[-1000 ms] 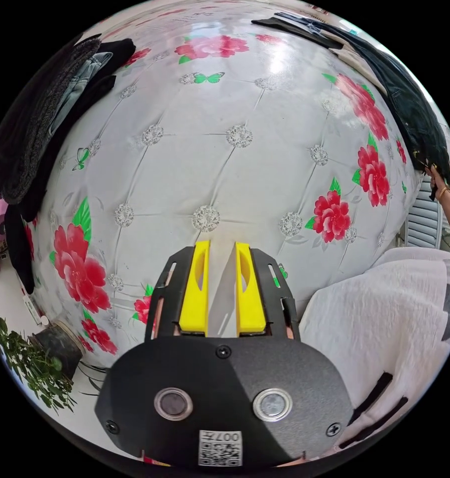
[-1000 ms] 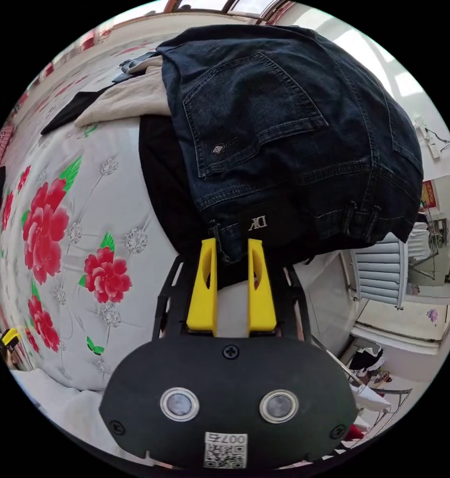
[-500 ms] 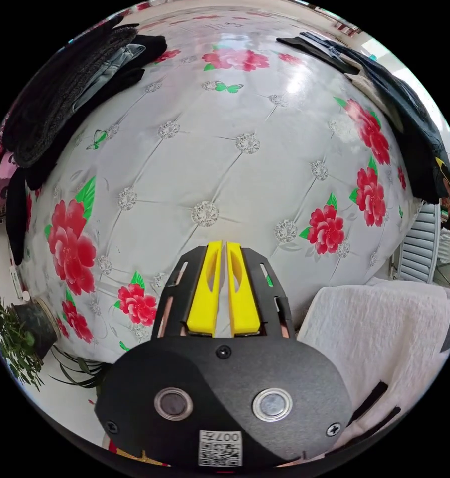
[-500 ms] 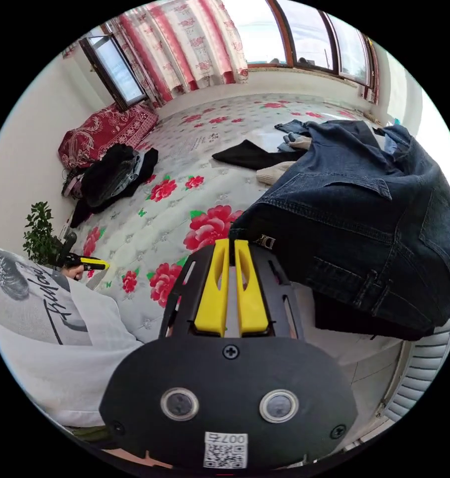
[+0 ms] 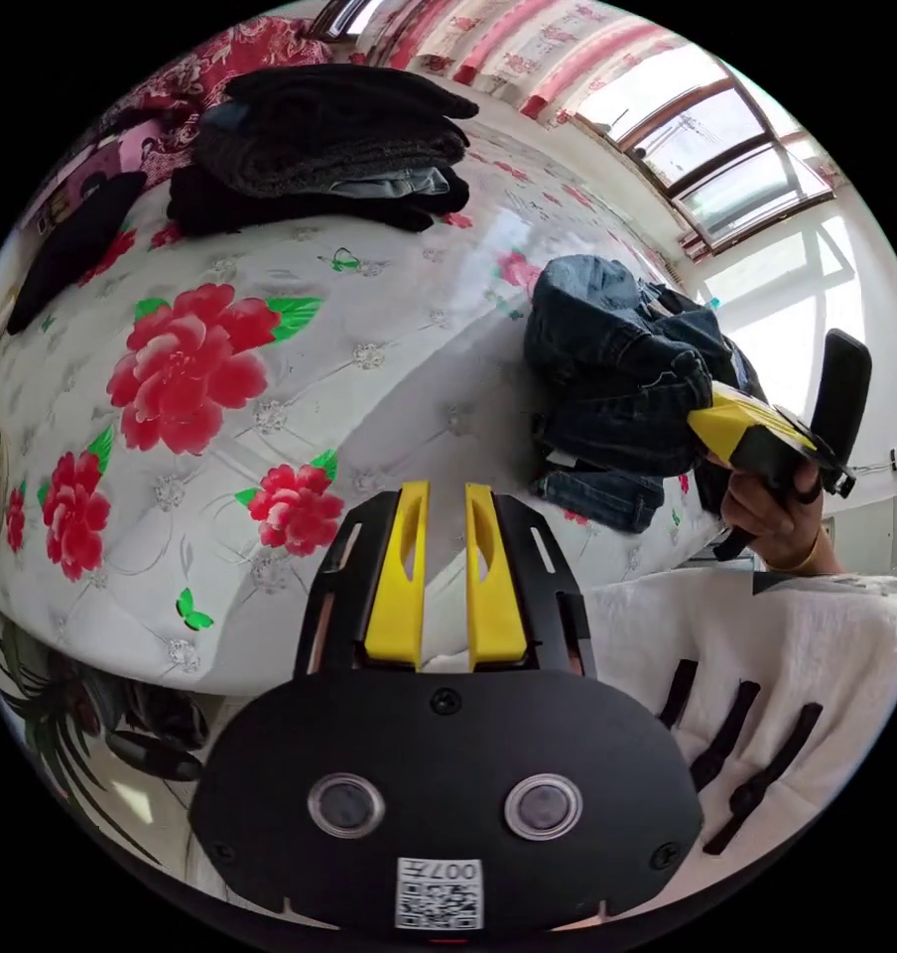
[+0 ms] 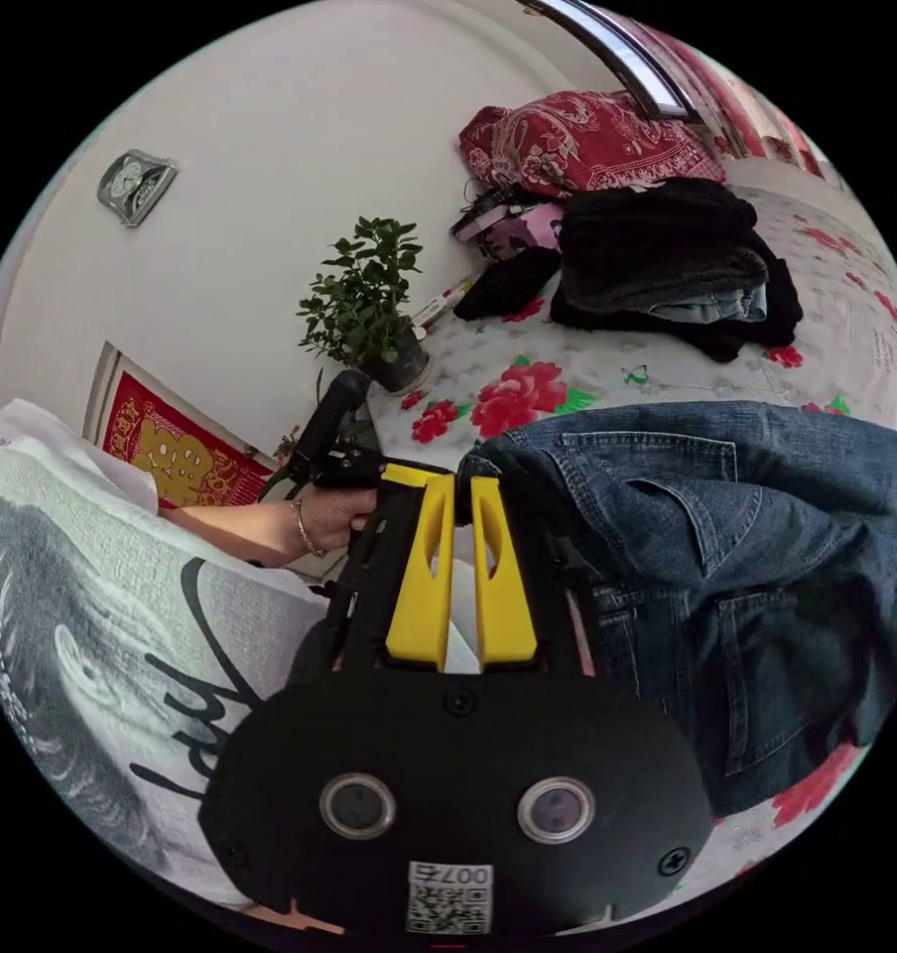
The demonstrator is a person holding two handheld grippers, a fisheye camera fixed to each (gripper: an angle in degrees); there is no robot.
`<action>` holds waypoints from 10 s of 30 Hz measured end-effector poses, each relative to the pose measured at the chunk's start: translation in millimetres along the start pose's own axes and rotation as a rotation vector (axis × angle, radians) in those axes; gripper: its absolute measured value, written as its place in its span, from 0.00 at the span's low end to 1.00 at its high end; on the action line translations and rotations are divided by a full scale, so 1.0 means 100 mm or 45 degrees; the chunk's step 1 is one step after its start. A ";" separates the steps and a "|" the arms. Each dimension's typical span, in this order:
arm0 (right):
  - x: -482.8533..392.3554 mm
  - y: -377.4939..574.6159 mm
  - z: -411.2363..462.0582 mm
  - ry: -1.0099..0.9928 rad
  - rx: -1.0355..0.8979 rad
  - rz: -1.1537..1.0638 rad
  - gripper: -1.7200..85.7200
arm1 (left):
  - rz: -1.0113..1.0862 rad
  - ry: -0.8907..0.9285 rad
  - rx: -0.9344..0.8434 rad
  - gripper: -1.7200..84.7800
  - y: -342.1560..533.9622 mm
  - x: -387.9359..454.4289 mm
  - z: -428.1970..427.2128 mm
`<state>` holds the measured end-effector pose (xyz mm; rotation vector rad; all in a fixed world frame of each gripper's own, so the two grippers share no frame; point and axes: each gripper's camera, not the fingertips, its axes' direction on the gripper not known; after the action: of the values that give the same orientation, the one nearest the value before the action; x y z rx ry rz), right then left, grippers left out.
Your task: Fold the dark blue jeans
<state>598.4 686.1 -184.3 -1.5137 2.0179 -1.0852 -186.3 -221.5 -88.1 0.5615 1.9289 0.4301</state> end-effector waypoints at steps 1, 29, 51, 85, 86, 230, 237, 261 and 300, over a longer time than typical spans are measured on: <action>-0.07 -0.04 0.02 0.023 -0.002 -0.019 0.02 | -0.023 -0.009 0.015 0.09 0.04 -0.05 -0.06; 0.33 2.19 -2.66 0.819 0.463 1.181 0.02 | 1.435 -0.455 -0.487 0.01 0.56 2.17 1.04; 0.98 2.18 -4.23 0.666 0.632 1.197 0.02 | 1.182 -0.244 -0.387 0.12 1.16 2.98 0.89; 2.95 2.39 -6.33 0.668 0.348 1.497 0.07 | -0.399 -0.907 -0.172 0.05 2.89 0.89 -1.05; 2.96 2.37 -6.37 0.629 0.327 1.483 0.06 | -0.407 -0.906 -0.172 0.05 2.89 0.86 -1.06; 7.90 0.69 -1.28 0.370 0.357 0.915 0.10 | -0.288 -0.723 0.064 0.05 -0.96 -1.63 -0.83; 7.27 0.68 -2.14 0.615 0.577 0.851 0.03 | -0.398 -0.831 0.052 0.02 -1.27 -1.89 -0.90; 6.69 1.41 -1.59 1.179 0.191 0.818 0.07 | -0.558 -0.513 0.047 0.07 -0.96 -2.36 -1.70; 4.09 3.37 1.96 0.842 -0.416 0.632 0.08 | -0.722 -0.504 0.289 0.12 2.33 -2.21 -2.67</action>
<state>386.6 276.2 -510.6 -0.7188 2.9264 -1.1707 -307.2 -164.8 307.6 0.1988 1.6629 -0.2498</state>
